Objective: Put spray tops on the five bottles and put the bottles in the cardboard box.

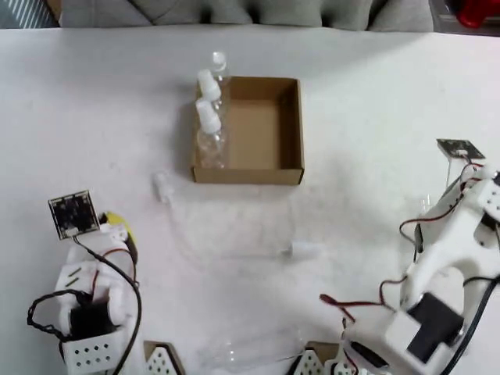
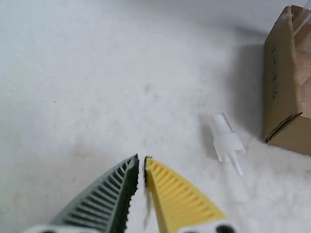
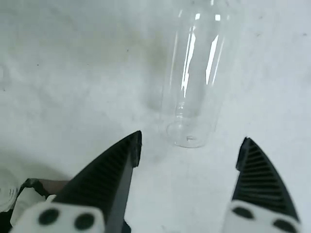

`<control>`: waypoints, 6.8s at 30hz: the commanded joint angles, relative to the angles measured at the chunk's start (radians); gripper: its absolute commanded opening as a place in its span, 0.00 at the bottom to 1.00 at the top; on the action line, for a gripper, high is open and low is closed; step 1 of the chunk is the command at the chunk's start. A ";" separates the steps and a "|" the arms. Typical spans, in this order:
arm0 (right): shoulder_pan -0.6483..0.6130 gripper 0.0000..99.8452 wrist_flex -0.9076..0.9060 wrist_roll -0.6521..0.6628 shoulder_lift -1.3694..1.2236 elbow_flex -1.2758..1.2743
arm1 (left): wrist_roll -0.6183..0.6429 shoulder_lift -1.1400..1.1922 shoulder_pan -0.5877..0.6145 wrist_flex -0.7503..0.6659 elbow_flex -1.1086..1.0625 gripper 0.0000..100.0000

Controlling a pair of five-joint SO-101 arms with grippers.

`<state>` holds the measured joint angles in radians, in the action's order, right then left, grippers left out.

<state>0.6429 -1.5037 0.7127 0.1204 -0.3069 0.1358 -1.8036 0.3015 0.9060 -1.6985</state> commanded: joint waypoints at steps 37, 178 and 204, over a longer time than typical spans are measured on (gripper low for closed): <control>-0.085 0.28 0.114 -0.196 0.206 -0.117 | 0.003 -0.018 -0.012 -0.014 0.006 0.02; -0.280 0.02 0.524 -0.819 0.456 -0.522 | 0.002 0.682 -0.071 0.121 0.701 0.02; -0.285 0.02 0.538 -0.829 0.456 -0.545 | 0.241 1.380 -0.142 0.017 1.014 0.18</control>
<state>0.3575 -0.9774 -0.1112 0.5439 -0.8562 0.3644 -0.4242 0.2340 0.9521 -0.7426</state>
